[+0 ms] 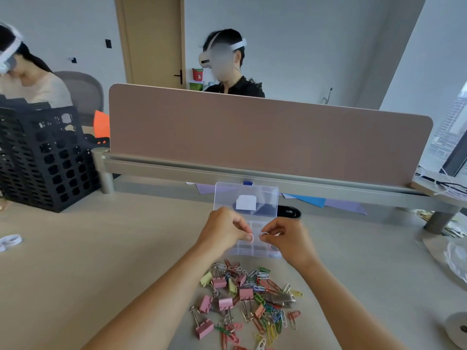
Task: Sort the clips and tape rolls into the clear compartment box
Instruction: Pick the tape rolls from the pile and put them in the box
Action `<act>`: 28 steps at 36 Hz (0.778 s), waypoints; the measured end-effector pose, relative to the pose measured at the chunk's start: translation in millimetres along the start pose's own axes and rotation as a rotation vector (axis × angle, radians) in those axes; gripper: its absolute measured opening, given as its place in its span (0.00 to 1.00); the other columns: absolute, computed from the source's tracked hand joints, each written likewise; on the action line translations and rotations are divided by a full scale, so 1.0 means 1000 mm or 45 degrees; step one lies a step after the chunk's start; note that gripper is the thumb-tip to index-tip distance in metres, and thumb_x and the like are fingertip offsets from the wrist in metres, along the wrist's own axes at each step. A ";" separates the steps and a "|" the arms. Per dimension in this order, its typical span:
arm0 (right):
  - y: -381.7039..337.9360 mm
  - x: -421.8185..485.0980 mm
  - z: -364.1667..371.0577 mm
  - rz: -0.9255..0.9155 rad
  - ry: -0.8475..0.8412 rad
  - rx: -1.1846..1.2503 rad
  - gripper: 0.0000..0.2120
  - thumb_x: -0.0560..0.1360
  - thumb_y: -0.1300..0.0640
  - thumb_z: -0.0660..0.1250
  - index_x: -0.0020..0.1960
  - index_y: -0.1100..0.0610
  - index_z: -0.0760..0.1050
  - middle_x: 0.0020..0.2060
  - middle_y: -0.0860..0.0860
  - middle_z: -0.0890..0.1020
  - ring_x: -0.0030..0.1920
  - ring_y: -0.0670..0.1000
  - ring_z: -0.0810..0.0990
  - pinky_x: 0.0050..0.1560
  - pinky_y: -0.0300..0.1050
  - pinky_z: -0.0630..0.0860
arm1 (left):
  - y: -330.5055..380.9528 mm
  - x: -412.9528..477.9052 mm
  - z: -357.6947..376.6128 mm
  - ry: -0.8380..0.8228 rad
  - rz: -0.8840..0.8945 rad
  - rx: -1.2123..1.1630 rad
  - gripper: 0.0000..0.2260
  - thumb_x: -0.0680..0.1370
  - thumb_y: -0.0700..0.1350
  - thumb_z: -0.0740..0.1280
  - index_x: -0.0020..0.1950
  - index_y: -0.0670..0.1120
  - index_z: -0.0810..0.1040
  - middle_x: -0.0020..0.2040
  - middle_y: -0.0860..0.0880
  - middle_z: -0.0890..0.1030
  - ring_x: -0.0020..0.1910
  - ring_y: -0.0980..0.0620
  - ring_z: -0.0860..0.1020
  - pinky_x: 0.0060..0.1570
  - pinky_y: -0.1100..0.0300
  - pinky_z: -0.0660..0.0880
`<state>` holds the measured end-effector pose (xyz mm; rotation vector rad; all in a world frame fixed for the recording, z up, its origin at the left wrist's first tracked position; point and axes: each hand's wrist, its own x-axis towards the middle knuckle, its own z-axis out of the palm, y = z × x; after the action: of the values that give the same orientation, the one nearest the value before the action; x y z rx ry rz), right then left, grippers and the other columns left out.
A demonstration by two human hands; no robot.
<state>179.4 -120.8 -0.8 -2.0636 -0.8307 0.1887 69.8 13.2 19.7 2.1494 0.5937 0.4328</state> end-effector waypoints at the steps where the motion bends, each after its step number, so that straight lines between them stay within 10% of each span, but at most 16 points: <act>1: 0.001 0.002 0.002 -0.006 -0.014 -0.038 0.06 0.67 0.57 0.77 0.37 0.49 0.80 0.35 0.45 0.83 0.37 0.43 0.81 0.39 0.39 0.79 | 0.000 0.002 0.002 0.011 -0.003 0.002 0.05 0.65 0.44 0.80 0.37 0.48 0.86 0.31 0.56 0.82 0.32 0.63 0.78 0.33 0.71 0.68; 14: 0.008 0.008 -0.003 -0.010 -0.218 -0.202 0.08 0.71 0.61 0.71 0.40 0.49 0.80 0.35 0.46 0.85 0.39 0.44 0.83 0.46 0.45 0.81 | -0.006 0.016 0.014 -0.040 -0.002 0.089 0.06 0.66 0.44 0.80 0.39 0.47 0.85 0.36 0.51 0.84 0.36 0.57 0.81 0.36 0.67 0.71; 28: 0.017 0.011 -0.007 -0.060 -0.124 -0.093 0.14 0.70 0.66 0.70 0.38 0.46 0.79 0.38 0.46 0.84 0.34 0.41 0.80 0.35 0.30 0.75 | 0.001 0.021 0.033 -0.105 0.056 0.263 0.03 0.68 0.41 0.76 0.40 0.49 0.87 0.38 0.51 0.84 0.37 0.55 0.79 0.40 0.59 0.78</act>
<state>199.3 -124.9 -7.7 -2.1139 -0.9577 0.2380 103.6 2.7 3.2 2.3687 0.5668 0.3161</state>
